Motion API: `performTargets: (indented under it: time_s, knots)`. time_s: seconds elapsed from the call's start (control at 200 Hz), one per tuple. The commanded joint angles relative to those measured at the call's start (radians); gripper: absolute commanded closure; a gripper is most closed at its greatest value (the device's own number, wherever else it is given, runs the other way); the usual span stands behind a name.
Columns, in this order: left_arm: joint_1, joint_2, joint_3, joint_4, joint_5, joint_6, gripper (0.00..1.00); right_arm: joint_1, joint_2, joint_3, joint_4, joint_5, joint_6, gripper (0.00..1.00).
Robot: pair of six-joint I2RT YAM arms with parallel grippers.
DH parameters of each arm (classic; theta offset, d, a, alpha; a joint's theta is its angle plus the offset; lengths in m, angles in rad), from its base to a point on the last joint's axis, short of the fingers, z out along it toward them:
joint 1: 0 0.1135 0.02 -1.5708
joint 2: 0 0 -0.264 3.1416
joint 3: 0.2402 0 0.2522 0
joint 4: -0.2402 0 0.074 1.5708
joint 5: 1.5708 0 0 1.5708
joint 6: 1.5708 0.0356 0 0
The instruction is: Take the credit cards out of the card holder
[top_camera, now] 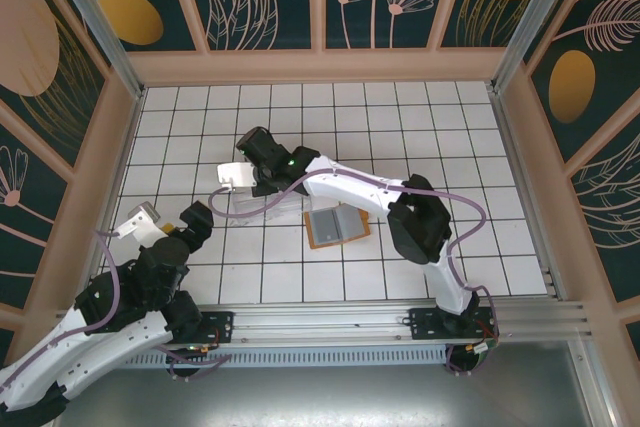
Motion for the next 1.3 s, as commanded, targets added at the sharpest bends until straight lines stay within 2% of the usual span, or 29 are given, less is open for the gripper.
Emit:
performTargets:
  time_s: [0.0,0.265,0.425,0.536,0.656,1.006,1.296]
  knots:
    - [0.003,0.0,-0.001,-0.008,-0.013,-0.002,0.02,0.006,0.024,0.033,-0.02,0.003,-0.006,1.0]
    - [0.002,-0.003,-0.002,-0.004,-0.012,0.003,0.01,-0.005,0.049,0.036,-0.018,0.002,0.014,1.0]
    - [0.002,-0.006,-0.004,0.0,-0.011,0.007,0.01,-0.01,0.058,0.038,-0.002,0.025,0.032,0.82]
    - [0.004,-0.006,-0.004,0.003,-0.011,0.01,0.01,-0.01,0.059,0.037,0.012,0.036,0.037,0.81]
    - [0.002,-0.006,-0.005,0.004,-0.009,0.01,0.01,-0.011,0.063,0.038,0.027,0.052,0.042,0.71]
    - [0.002,-0.007,-0.008,0.012,-0.005,0.018,0.01,-0.016,0.055,0.049,0.072,0.113,0.049,0.71]
    - [0.003,-0.007,-0.017,0.025,0.001,0.027,0.01,-0.033,0.008,0.029,0.081,0.093,0.108,0.72]
